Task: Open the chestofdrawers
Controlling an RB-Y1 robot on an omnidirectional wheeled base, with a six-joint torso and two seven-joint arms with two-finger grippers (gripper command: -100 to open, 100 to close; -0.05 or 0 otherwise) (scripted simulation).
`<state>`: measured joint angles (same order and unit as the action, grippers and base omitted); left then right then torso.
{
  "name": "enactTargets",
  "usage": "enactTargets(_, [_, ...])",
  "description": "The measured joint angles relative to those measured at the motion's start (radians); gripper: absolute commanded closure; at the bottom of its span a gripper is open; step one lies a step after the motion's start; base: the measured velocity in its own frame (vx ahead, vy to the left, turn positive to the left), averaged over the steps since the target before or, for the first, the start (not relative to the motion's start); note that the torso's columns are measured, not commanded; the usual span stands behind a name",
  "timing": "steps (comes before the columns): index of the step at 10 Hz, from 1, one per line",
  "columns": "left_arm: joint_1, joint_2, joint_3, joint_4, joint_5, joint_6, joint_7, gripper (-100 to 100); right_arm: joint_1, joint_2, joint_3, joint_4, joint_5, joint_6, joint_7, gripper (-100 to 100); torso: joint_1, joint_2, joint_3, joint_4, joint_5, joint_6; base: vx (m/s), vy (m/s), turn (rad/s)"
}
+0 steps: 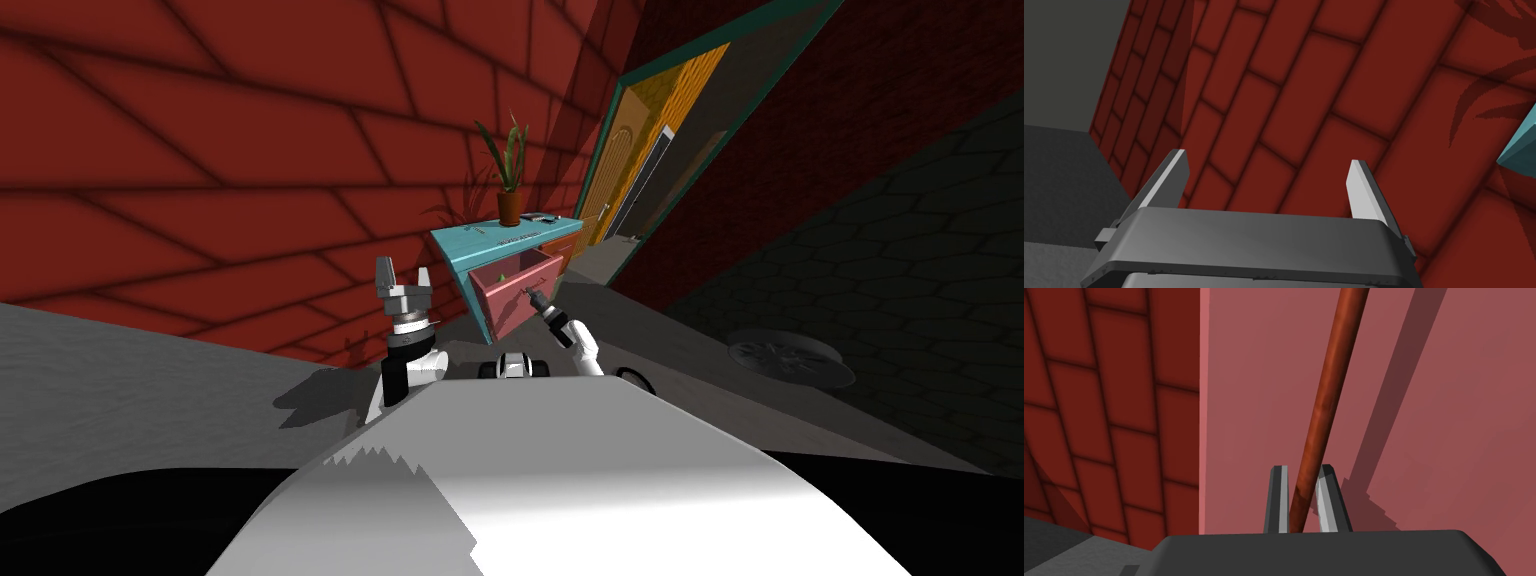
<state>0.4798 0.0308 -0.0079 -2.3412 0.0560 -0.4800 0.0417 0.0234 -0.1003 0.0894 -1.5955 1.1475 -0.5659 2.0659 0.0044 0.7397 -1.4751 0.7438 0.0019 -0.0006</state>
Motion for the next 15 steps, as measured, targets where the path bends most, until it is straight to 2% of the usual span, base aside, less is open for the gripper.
enactTargets(5, [0.0, 0.0, 0.0, 0.0, 0.0, 0.0, 0.0, 0, -0.078, -0.066, 0.006, 0.004, 0.018, 0.056, -0.102, -100, -0.005, -0.002, -0.001, -0.006, -0.002, 0.001, -0.045, 0.013, 0.026])
enactTargets(8, [0.0, 0.0, 0.0, 0.0, 0.0, 0.0, 0.0, 0, -0.128, -0.114, 0.014, -0.002, 0.034, 0.101, -0.179, -100, -0.005, -0.001, 0.0, -0.006, -0.002, 0.001, -0.051, 0.011, 0.029])
enactTargets(10, [0.0, 0.0, 0.0, 0.0, 0.0, 0.0, 0.0, 0, -0.148, -0.146, 0.025, -0.012, 0.049, 0.136, -0.232, -100, -0.003, 0.003, 0.001, -0.001, -0.001, 0.001, -0.042, 0.004, 0.017])
enactTargets(11, [0.0, 0.0, 0.0, 0.0, 0.0, 0.0, 0.0, 0, -0.147, -0.148, 0.026, -0.012, 0.051, 0.141, -0.24, 0, -0.003, 0.003, 0.002, -0.002, -0.001, 0.0, 0.0, 0.0, 0.0])
enactTargets(15, [0.0, 0.0, 0.0, 0.0, 0.0, 0.0, 0.0, 0, -0.143, -0.149, 0.026, -0.008, 0.051, 0.142, -0.239, 0, -0.004, -0.001, 0.0, -0.005, -0.002, 0.0, 0.0, 0.0, 0.0])
